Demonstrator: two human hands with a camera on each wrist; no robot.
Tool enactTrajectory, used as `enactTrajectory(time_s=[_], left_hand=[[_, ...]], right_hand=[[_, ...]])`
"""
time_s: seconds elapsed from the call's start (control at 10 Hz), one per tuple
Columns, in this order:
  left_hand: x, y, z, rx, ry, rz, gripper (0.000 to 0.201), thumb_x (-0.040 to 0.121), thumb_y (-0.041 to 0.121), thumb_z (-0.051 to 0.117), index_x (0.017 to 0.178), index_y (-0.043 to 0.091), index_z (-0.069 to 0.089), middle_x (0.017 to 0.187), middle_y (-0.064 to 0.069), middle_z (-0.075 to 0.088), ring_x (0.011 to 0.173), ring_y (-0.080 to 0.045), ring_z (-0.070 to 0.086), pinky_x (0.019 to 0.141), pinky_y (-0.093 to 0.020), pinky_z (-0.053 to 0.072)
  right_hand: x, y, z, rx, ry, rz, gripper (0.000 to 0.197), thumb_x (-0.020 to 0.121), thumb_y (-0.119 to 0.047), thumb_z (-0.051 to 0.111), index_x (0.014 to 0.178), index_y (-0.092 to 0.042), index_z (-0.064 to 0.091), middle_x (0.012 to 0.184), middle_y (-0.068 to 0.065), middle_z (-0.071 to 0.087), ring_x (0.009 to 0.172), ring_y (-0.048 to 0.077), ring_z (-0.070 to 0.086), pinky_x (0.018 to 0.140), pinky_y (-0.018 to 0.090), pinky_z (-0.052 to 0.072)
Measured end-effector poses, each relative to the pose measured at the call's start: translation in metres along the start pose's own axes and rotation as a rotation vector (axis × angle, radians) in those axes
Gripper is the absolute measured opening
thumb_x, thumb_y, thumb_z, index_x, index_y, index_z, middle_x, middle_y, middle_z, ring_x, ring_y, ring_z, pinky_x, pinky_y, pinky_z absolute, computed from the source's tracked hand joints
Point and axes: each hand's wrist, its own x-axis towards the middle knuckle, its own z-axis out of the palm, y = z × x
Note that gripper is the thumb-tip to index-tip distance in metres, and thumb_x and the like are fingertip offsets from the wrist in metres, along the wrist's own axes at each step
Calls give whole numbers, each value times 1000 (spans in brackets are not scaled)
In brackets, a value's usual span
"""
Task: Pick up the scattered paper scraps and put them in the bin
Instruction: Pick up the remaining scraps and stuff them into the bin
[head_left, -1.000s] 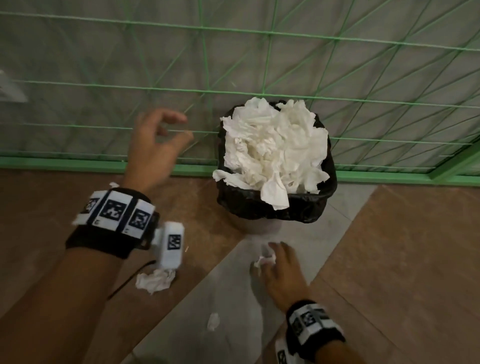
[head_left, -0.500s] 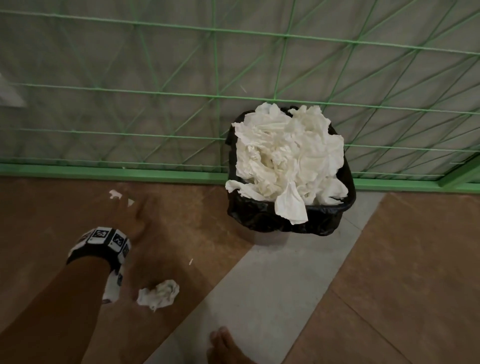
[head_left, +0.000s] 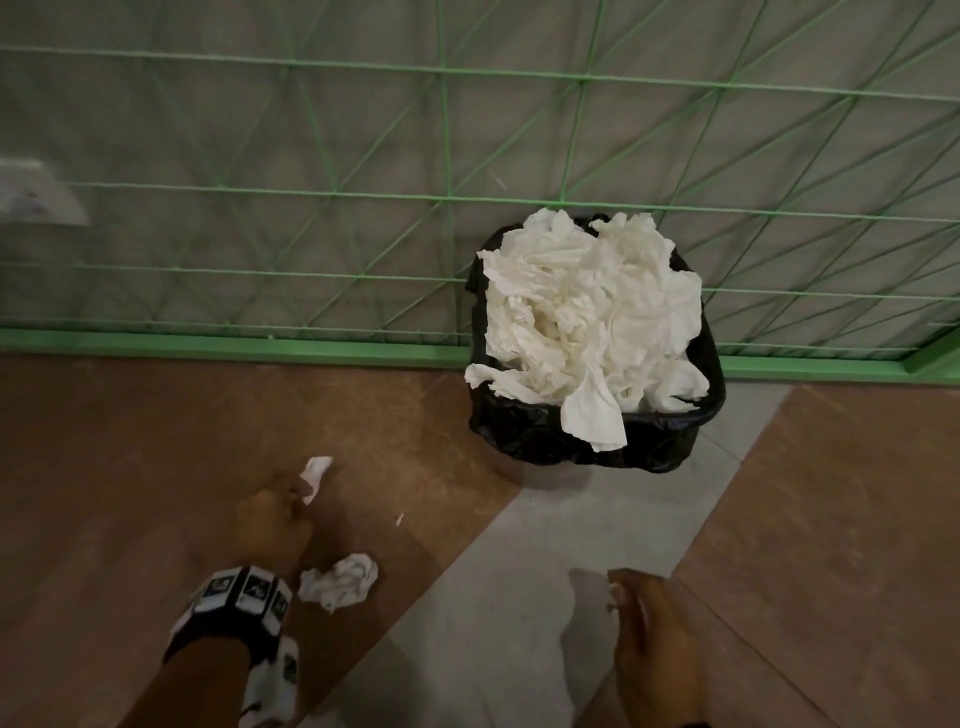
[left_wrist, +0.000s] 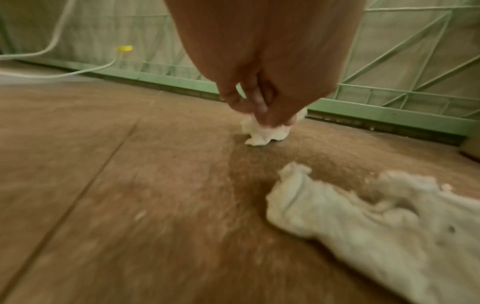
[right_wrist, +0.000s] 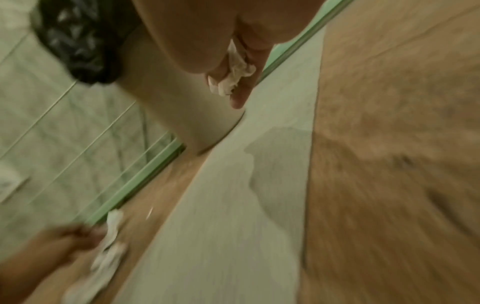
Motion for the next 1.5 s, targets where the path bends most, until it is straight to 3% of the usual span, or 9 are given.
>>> enactTrajectory(time_s=[0.1, 0.2, 0.4, 0.6, 0.8, 1.0, 1.2, 1.4, 1.5], left_hand=[[3, -16, 10, 60, -66, 54, 50, 84, 54, 59, 131, 39, 49, 140, -11, 45, 126, -34, 45, 104, -51, 39], [-5, -15, 16, -13, -283, 182, 59, 88, 69, 37, 143, 55, 21, 148, 19, 26, 142, -12, 23, 120, -46, 18], [-87, 2, 40, 79, -233, 284, 75, 84, 70, 25, 151, 40, 9, 160, 15, 5, 148, -15, 4, 120, -41, 10], [-95, 38, 54, 148, -9, 258, 43, 86, 15, 40, 125, 6, 56, 115, -15, 63, 85, -31, 55, 75, -44, 52], [-84, 79, 42, 15, 58, 76, 41, 97, 34, 47, 135, 23, 47, 123, -13, 56, 109, -29, 55, 99, -44, 42], [-69, 88, 68, 93, -165, 159, 50, 95, 38, 33, 139, 15, 42, 138, -18, 39, 119, -34, 43, 102, -48, 39], [-62, 87, 77, 1, -17, 62, 29, 96, 41, 38, 109, 20, 53, 119, -7, 53, 110, -30, 49, 102, -50, 37], [-51, 87, 68, -35, -80, 21, 28, 84, -6, 57, 111, -13, 50, 114, -35, 47, 101, -53, 51, 84, -58, 45], [-42, 105, 27, -279, 69, -98, 26, 89, 2, 53, 116, 0, 50, 110, -24, 59, 99, -41, 59, 85, -47, 48]], right_hand=[[19, 26, 9, 244, 46, 327, 16, 96, -34, 47, 89, -35, 61, 87, 0, 62, 87, 17, 64, 78, 19, 45], [52, 36, -12, 314, 191, 362, 24, 92, -55, 34, 90, -48, 57, 82, 3, 62, 69, 3, 58, 65, 12, 46], [178, -17, -102, 305, 464, 87, 25, 91, -16, 33, 82, -35, 46, 80, -9, 50, 73, 1, 49, 73, 25, 41], [269, -103, -132, 80, -156, 9, 29, 88, -2, 36, 93, -18, 60, 70, 2, 52, 56, 12, 46, 45, 19, 37], [241, -92, -107, 3, -465, 181, 45, 84, -3, 47, 126, -19, 49, 116, 5, 53, 77, 16, 55, 63, 29, 48], [221, -94, -114, 141, -447, 143, 61, 87, -1, 47, 142, -25, 36, 122, 4, 54, 109, 30, 57, 85, 43, 50], [213, -92, -119, 252, -436, 138, 63, 84, 3, 47, 138, -28, 38, 133, 18, 52, 124, 42, 46, 97, 55, 44], [208, -80, -126, 431, -278, 158, 57, 81, 11, 48, 126, -24, 43, 103, -31, 46, 89, -28, 49, 81, 12, 49], [207, -65, -128, 517, -147, 208, 56, 72, -2, 54, 122, -26, 47, 119, -13, 50, 117, 6, 49, 90, 29, 45]])
